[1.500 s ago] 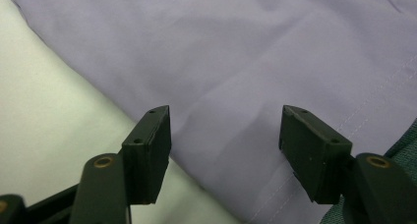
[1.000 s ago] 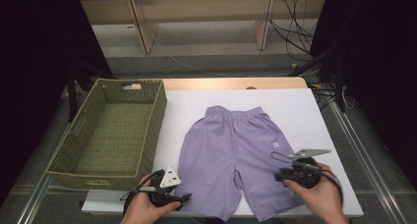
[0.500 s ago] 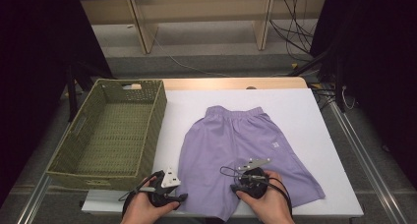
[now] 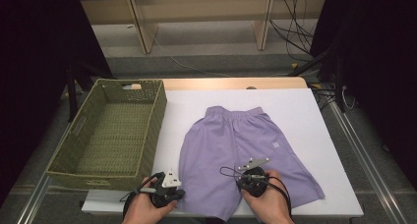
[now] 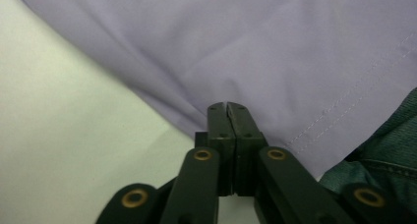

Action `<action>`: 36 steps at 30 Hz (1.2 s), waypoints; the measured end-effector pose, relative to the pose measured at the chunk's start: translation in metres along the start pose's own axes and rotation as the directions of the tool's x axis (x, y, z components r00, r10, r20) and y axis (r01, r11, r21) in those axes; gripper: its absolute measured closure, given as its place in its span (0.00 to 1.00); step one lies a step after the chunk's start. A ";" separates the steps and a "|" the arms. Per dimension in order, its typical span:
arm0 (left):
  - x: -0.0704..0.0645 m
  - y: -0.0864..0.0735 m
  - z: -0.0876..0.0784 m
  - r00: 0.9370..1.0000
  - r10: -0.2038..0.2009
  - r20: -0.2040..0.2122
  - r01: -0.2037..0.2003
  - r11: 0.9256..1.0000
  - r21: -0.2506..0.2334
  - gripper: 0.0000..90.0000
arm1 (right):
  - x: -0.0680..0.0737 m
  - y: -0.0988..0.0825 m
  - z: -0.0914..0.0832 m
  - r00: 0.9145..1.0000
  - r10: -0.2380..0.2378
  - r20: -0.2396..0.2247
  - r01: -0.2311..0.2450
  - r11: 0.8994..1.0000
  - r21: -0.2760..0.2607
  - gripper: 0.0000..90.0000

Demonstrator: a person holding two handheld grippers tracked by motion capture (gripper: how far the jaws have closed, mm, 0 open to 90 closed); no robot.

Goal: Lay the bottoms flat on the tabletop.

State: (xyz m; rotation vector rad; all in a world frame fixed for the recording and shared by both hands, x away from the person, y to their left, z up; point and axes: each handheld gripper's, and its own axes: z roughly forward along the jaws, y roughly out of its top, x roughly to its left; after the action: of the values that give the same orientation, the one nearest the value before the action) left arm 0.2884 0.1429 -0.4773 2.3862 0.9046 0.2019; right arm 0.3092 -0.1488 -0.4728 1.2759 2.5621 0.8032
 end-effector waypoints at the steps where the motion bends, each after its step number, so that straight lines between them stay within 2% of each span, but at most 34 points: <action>1: 0.000 0.000 0.000 1.000 -0.003 0.005 0.003 1.000 0.005 1.00 | 0.000 0.000 -0.001 1.000 0.003 -0.004 -0.003 1.000 -0.001 1.00; 8: -0.003 -0.002 -0.006 1.000 0.003 0.019 -0.003 1.000 0.017 1.00 | 0.003 -0.002 -0.004 1.000 0.004 -0.031 -0.003 1.000 0.031 1.00; 13: 0.000 -0.001 -0.009 1.000 0.003 -0.008 -0.003 0.999 -0.037 0.99 | 0.003 -0.003 -0.005 0.999 0.011 -0.040 -0.010 1.000 0.026 1.00; 15: 0.001 -0.001 -0.010 1.000 0.015 -0.020 -0.016 0.997 -0.076 0.91 | 0.001 -0.003 -0.006 0.999 0.023 -0.047 -0.023 1.000 0.000 0.95; 19: 0.002 0.001 -0.010 0.998 0.039 -0.043 -0.045 0.988 -0.146 0.72 | -0.004 -0.003 -0.010 0.998 0.043 -0.046 -0.046 0.995 -0.084 0.78; 22: 0.003 0.001 -0.007 0.997 0.051 -0.050 -0.058 0.986 -0.157 0.60 | -0.011 -0.003 -0.012 0.999 0.008 -0.036 -0.014 0.987 -0.162 0.66; 26: 0.003 0.003 -0.004 0.998 0.039 -0.044 -0.045 0.985 -0.169 0.46 | -0.022 -0.003 -0.013 0.998 0.000 -0.062 -0.015 0.972 -0.235 0.52; 29: 0.003 0.003 -0.001 1.000 0.009 -0.008 -0.010 0.985 -0.172 0.39 | -0.029 -0.003 -0.014 0.997 -0.002 -0.072 -0.019 0.957 -0.291 0.43; 31: 0.003 0.003 0.001 1.000 0.000 0.000 0.000 0.986 -0.168 0.36 | -0.032 -0.003 -0.015 0.997 0.000 -0.083 -0.028 0.943 -0.331 0.39; 34: 0.003 0.003 0.002 1.000 -0.003 0.009 0.004 0.986 -0.166 0.32 | -0.036 -0.002 -0.015 0.996 0.005 -0.095 -0.040 0.929 -0.367 0.35; 36: 0.004 0.002 0.002 1.000 -0.005 0.014 0.007 0.987 -0.163 0.32 | -0.037 -0.002 -0.014 0.995 -0.001 -0.098 -0.036 0.925 -0.377 0.33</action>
State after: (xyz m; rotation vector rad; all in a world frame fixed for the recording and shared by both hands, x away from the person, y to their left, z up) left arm 0.2930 0.1429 -0.4783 2.2312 0.8551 0.2482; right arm 0.3259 -0.1844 -0.4647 1.1603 2.3066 1.3168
